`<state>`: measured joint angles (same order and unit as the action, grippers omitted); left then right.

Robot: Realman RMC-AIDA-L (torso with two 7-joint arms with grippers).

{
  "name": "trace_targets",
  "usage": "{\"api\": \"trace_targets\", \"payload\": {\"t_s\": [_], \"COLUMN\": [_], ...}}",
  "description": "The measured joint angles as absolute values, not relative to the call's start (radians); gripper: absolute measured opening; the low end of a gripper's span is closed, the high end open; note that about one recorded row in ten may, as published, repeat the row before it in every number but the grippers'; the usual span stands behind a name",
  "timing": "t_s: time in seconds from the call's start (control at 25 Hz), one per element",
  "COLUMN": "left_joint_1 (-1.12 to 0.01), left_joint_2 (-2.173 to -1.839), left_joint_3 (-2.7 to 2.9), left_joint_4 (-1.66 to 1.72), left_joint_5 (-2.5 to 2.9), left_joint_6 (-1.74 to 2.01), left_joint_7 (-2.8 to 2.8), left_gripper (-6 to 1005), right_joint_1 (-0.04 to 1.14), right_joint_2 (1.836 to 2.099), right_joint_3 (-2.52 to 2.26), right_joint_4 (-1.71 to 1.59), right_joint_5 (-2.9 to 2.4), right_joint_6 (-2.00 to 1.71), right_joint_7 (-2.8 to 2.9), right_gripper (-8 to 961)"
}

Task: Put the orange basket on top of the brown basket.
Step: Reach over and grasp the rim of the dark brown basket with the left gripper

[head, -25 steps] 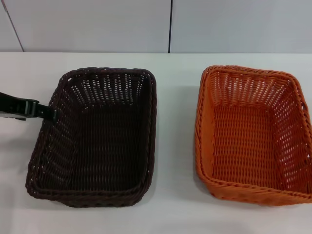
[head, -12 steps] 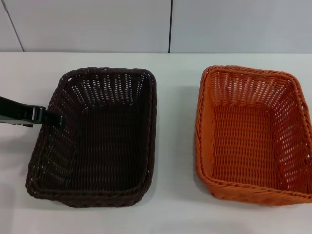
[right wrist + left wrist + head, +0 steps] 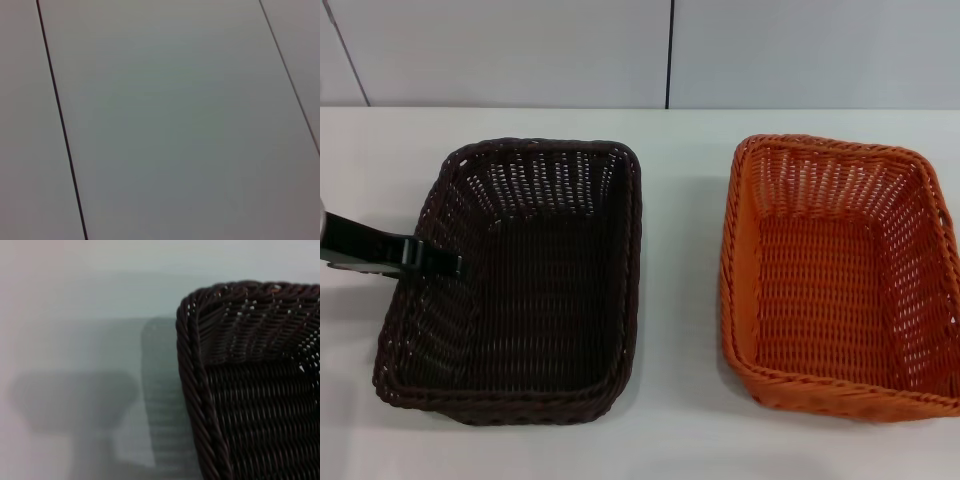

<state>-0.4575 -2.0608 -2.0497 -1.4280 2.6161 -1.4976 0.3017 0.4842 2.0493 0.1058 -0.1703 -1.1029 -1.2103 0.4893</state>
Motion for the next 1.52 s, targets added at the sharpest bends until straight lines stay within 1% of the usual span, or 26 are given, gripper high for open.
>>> {"api": "trace_targets", "payload": {"t_s": [0.28, 0.52, 1.08, 1.36, 1.44, 1.52], "left_joint_1": [-0.467, -0.465, -0.456, -0.456, -0.504, -0.514], "left_joint_2": [-2.061, -2.062, -2.061, -2.054, -2.046, -2.043], "left_joint_3": [-2.0, -1.989, -1.985, -2.065, -2.219, -2.248], "left_joint_4": [-1.385, -1.401, -1.413, -1.487, -1.509, -1.509], "left_joint_5": [2.617, 2.614, 2.61, 2.478, 2.404, 2.39], "left_joint_6": [-1.452, -1.441, -1.449, -1.5, -1.56, -1.57], "left_joint_7": [0.299, 0.3, 0.308, 0.453, 0.562, 0.578], "left_gripper": [860, 660, 231, 229, 228, 217], "right_joint_1": [0.481, 0.476, 0.463, 0.462, 0.462, 0.462], "right_joint_2": [2.05, 2.051, 2.051, 2.051, 2.051, 2.051], "right_joint_3": [0.106, 0.106, 0.108, 0.107, 0.108, 0.11], "right_joint_4": [-0.167, -0.164, -0.17, -0.171, -0.172, -0.172], "right_joint_5": [-1.103, -1.102, -1.095, -1.095, -1.095, -1.095], "right_joint_6": [-1.21, -1.21, -1.214, -1.217, -1.217, -1.218], "right_joint_7": [0.489, 0.489, 0.495, 0.496, 0.496, 0.496], "right_gripper": [562, 562, 562, 561, 561, 561]}}
